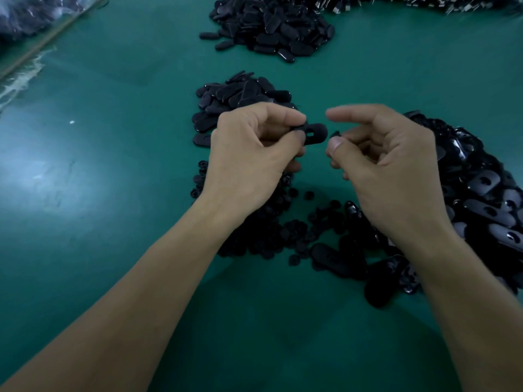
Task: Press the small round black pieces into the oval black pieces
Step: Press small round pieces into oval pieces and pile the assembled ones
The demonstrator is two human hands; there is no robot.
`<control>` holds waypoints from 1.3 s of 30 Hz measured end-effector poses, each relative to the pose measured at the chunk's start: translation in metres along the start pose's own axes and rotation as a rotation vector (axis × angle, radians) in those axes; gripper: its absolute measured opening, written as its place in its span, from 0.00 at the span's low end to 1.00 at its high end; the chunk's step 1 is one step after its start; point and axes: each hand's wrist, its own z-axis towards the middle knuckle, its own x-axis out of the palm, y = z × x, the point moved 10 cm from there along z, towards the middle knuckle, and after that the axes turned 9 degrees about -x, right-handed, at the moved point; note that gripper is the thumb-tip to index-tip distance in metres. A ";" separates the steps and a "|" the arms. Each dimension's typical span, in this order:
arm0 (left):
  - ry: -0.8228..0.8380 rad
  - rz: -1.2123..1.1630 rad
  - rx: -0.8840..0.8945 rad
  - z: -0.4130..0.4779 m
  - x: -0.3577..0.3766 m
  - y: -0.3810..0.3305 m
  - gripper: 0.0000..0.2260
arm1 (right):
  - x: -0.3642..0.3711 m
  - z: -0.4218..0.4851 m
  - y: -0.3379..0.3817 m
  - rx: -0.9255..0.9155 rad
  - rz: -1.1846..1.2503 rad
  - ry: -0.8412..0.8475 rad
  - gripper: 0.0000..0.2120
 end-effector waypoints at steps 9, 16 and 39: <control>0.011 0.014 0.008 -0.001 0.001 -0.002 0.07 | -0.003 0.002 -0.002 -0.009 0.013 -0.020 0.10; 0.044 0.042 0.034 -0.004 0.006 -0.003 0.08 | -0.001 0.002 -0.003 -0.025 -0.002 0.014 0.11; 0.016 0.383 0.279 -0.019 0.020 -0.022 0.09 | -0.004 -0.004 -0.003 0.055 -0.162 0.005 0.19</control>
